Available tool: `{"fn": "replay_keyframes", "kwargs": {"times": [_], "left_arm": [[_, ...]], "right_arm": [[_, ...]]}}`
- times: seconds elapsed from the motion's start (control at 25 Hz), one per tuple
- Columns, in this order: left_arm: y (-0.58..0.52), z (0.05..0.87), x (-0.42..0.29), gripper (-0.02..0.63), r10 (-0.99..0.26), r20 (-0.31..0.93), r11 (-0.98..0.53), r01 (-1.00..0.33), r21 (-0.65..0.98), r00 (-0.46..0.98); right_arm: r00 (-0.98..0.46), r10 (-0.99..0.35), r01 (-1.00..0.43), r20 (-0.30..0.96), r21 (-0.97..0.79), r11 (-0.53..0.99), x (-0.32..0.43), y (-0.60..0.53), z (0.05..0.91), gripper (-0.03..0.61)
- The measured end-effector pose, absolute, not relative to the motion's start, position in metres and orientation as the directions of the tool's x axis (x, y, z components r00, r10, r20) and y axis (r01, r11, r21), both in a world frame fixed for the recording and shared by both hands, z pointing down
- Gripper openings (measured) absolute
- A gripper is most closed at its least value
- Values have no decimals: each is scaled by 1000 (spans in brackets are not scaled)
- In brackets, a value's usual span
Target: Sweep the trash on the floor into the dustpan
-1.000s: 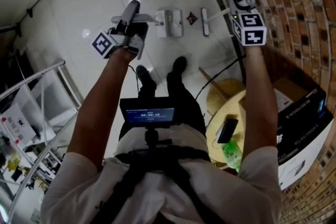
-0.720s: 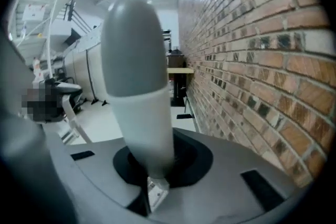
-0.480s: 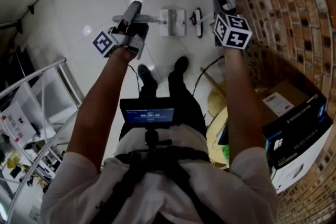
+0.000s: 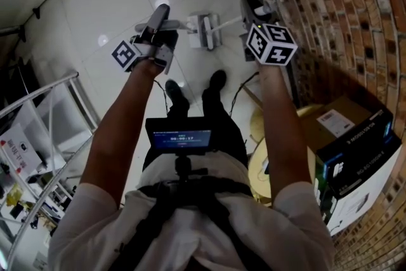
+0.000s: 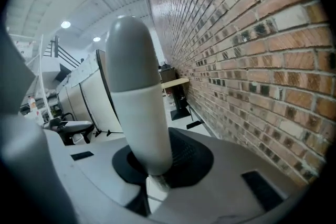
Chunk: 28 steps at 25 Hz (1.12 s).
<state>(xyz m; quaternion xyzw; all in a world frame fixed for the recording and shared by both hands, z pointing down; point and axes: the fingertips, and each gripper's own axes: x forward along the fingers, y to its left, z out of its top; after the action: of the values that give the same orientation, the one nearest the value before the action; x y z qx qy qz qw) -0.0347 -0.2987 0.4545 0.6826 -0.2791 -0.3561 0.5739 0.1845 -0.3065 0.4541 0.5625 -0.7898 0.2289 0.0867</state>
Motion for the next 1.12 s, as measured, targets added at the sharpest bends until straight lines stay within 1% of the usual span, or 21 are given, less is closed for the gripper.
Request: {"fn": "replay_keyframes", "kwargs": {"times": [0.2,0.44,0.88,1.12], "left_arm": [[-293,447,-44,1,-793,-194,-196,60,979,578],[-281,446,-57,1,-800,-217,-197,96,976,559],[-255,443,-65,1,-778,-229,-196,120,973,585],[-239,446,-69,1,-784,-219,-175,132,976,580]], "right_arm": [[-371,-839,-928,397,-184,324,168,-299,440,37],[-361,-836,-929,414,-85,359,161,-286,428,25],[-301,-836,-927,459,65,369,158,-256,412,14],[-238,-834,-935,498,116,336,164,-235,419,12]]}}
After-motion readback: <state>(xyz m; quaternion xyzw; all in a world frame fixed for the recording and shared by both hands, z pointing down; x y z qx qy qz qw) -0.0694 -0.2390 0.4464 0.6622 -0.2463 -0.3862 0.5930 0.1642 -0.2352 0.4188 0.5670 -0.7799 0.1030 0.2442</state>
